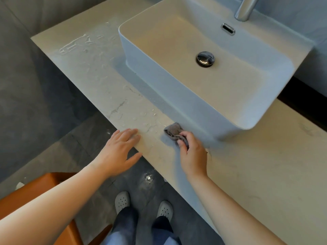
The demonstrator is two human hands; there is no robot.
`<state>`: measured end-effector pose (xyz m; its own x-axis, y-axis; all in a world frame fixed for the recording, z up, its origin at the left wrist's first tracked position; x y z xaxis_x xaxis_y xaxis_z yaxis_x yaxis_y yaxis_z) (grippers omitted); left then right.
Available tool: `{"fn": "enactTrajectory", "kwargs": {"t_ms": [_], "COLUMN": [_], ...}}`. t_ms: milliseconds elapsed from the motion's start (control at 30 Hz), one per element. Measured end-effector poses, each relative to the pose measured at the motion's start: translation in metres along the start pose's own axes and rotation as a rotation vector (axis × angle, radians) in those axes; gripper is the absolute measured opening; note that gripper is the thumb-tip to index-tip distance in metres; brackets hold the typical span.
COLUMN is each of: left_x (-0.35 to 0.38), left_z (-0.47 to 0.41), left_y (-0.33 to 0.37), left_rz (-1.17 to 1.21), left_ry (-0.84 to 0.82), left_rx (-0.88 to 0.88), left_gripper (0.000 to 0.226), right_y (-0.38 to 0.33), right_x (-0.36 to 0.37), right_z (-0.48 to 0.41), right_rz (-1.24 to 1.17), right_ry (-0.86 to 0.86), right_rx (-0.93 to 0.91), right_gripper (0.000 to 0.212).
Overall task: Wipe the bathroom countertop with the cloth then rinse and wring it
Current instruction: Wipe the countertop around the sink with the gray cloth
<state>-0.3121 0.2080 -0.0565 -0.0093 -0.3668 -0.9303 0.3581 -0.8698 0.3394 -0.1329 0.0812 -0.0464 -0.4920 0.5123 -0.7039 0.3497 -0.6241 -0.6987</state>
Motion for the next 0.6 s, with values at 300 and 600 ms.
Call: {"fn": "enactTrajectory", "kwargs": {"t_ms": [300,600], "left_x": [-0.015,-0.01], "left_z": [0.0,-0.012], "left_y": [-0.071,-0.093], "left_rz": [-0.089,-0.122], "left_ry": [-0.04,-0.095], "left_rx": [-0.074,-0.012], "left_gripper": [0.085,0.094], "right_y": [-0.018,-0.019], "right_x": [0.046,-0.036], "right_z": [0.072,-0.003], "right_rz": [-0.231,-0.173], "right_ry": [-0.32,0.113], "right_rx": [0.163,0.146], "right_gripper": [0.015,0.018]}}
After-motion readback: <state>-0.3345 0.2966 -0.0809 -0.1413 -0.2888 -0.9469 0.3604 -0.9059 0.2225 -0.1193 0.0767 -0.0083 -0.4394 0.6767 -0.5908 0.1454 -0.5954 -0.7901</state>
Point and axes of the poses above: each hand's wrist, its own z-axis away from the middle knuckle, its own x-axis out of the palm, y = z × x, the point moved 10 cm from there along -z, towards the middle knuckle, and after that the axes turned 12 degrees about x, right-handed, at the moved point
